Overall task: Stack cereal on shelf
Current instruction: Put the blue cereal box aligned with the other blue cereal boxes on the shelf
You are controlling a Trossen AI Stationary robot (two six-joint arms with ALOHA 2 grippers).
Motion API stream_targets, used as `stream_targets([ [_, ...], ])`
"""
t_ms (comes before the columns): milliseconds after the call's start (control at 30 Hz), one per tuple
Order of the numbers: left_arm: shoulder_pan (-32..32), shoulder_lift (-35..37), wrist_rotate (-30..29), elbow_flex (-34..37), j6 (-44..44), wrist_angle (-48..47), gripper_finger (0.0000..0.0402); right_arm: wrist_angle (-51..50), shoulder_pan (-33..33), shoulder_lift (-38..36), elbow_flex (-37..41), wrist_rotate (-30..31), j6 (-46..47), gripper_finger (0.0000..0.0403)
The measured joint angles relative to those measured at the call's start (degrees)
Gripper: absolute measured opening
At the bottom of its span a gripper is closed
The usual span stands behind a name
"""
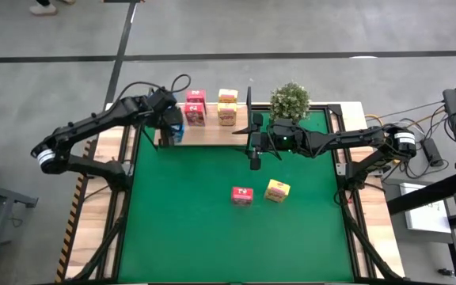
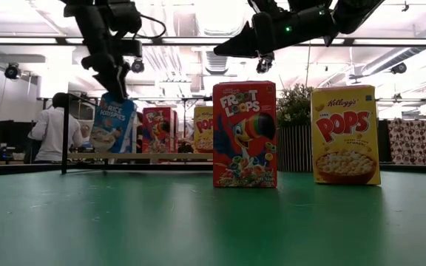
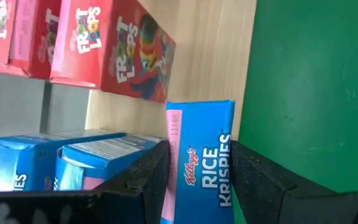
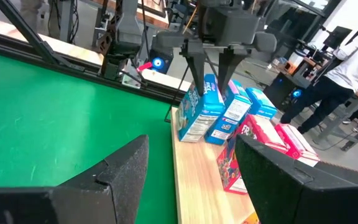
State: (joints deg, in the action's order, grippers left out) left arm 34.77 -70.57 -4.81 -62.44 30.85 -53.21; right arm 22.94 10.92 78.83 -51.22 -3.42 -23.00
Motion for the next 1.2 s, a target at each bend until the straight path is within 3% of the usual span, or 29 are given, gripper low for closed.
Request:
stream_targets([
  [300,0.9,1.0,-0.6,1.6,1.0,0.0,0.0146,0.0,0.0,0.0,0.0,0.0,-0.1,0.0231],
  [500,1.0,1.0,-5.5,1.6,2.1,-0.3,0.0146,0.0,0.0,0.0,0.0,0.0,-0.1,0.0231],
  [900,1.0,1.2,-3.2,1.6,2.0,-1.3,0.0146,0.0,0.0,0.0,0.0,0.0,0.0,0.0231],
  [1200,1.1,1.2,-3.5,1.5,2.0,-1.4,0.019,0.0,0.0,0.0,0.0,0.0,0.0,0.0231],
])
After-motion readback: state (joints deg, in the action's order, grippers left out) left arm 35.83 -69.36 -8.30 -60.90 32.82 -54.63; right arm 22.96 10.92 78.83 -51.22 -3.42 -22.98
